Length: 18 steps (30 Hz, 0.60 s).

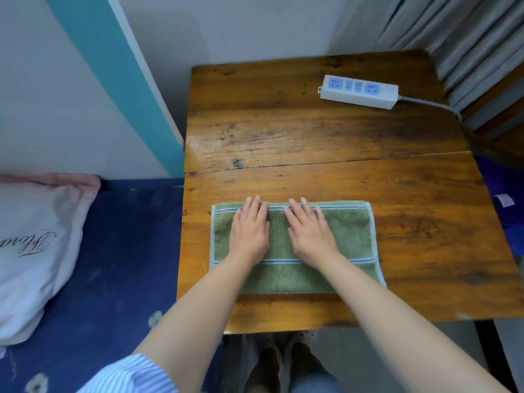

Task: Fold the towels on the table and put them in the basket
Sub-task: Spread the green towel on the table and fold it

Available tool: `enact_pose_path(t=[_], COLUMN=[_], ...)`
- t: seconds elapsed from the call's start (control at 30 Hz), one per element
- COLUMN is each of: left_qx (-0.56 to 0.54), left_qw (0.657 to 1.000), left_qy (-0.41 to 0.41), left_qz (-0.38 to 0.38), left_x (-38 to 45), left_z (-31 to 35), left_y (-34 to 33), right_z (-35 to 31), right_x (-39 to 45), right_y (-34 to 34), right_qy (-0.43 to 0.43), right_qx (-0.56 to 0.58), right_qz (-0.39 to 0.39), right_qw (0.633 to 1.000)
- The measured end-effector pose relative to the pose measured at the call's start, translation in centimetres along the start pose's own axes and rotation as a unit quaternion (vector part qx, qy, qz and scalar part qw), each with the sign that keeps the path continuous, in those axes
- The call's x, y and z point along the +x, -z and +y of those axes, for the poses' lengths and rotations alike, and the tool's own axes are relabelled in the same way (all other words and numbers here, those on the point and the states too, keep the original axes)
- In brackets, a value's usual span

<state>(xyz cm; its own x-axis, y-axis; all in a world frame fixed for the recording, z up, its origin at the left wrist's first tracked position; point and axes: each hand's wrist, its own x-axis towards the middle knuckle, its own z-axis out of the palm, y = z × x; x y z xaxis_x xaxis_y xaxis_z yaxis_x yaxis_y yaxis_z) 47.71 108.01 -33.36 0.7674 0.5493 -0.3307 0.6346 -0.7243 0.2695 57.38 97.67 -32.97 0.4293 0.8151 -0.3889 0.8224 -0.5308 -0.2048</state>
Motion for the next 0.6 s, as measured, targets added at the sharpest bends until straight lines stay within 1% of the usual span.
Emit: enact_pose_path(t=[0.07, 0.13, 0.2, 0.27, 0.33, 0.43, 0.47, 0.53, 0.6], left_qx=[0.026, 0.056, 0.082, 0.084, 0.065, 0.085, 0.085, 0.072, 0.06], left_qw=[0.999, 0.997, 0.995, 0.994, 0.992, 0.989, 0.988, 0.989, 0.994], left_qy=[0.005, 0.007, 0.001, 0.035, 0.082, 0.105, 0.116, 0.126, 0.09], left_qz=[-0.02, -0.044, -0.054, -0.057, -0.065, -0.062, -0.052, -0.023, -0.004], left_x=[0.5, 0.5, 0.2, 0.0, -0.2, -0.7, -0.8, -1.0, -1.6], left_z=[-0.8, -2.6, -4.5, -6.2, -7.7, -8.3, -8.0, -6.7, -4.4], left_y=[-0.9, -1.6, -1.7, -1.3, -0.8, -0.4, -0.1, 0.2, 0.1], right_z=[0.3, 1.4, 3.1, 5.0, 7.0, 9.3, 9.9, 10.2, 9.1], right_x=[0.9, 1.2, 1.0, 0.5, 0.0, -1.4, -1.9, -3.4, -5.2], right_y=[-0.9, -1.7, -1.8, -1.7, -1.5, -0.9, -0.9, -1.1, -2.2], right_qy=[0.004, 0.017, 0.001, -0.047, -0.12, -0.215, -0.236, -0.237, -0.186], right_qx=[-0.027, -0.038, -0.038, -0.029, -0.012, 0.038, 0.046, 0.031, 0.019], right_qz=[-0.02, -0.02, -0.026, -0.019, -0.014, 0.004, 0.012, 0.02, 0.035], right_qw=[0.999, 0.999, 0.999, 0.998, 0.993, 0.976, 0.971, 0.971, 0.982])
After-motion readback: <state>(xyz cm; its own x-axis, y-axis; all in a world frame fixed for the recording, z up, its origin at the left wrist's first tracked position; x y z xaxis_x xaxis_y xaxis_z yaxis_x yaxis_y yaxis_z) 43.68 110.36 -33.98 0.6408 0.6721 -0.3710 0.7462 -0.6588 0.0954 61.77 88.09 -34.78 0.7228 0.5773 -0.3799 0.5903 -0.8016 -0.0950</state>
